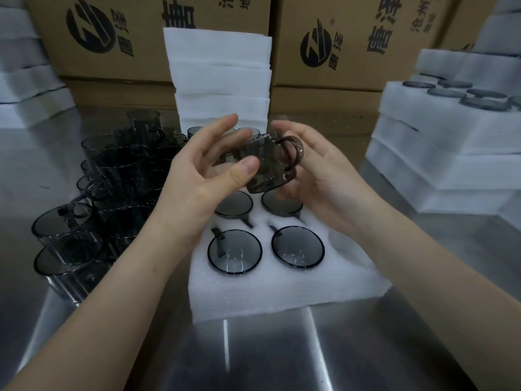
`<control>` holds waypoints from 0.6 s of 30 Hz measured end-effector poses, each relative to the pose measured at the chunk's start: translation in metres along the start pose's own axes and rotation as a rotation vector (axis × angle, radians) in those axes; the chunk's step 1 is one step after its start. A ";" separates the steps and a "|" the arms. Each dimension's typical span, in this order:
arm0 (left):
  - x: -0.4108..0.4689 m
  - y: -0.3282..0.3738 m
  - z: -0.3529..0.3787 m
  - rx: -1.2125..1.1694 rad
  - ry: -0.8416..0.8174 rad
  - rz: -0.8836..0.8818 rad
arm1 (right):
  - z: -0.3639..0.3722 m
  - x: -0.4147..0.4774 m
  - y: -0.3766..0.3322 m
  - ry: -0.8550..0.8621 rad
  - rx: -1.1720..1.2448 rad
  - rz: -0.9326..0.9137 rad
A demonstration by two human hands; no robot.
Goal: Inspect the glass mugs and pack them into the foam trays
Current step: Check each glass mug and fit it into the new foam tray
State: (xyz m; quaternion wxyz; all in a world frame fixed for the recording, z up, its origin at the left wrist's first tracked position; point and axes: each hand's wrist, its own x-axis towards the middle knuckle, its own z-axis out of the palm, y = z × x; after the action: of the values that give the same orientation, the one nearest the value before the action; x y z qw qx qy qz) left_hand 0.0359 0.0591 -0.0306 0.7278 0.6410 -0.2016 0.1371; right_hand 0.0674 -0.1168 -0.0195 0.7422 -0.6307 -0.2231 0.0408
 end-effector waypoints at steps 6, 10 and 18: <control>-0.005 0.004 0.011 0.375 -0.074 0.191 | 0.007 -0.002 0.003 -0.033 0.000 0.018; -0.009 0.008 0.019 0.558 -0.099 0.209 | 0.010 -0.004 0.007 0.081 -0.292 -0.160; -0.011 0.009 0.024 0.697 -0.078 0.286 | 0.013 -0.008 0.003 0.173 -0.161 -0.060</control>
State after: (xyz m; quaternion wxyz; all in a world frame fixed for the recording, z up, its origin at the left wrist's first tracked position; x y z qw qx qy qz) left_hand 0.0191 0.0371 -0.0251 0.4312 0.8204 -0.2577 0.2730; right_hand 0.0561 -0.1070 -0.0230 0.7065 -0.6824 -0.1795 -0.0543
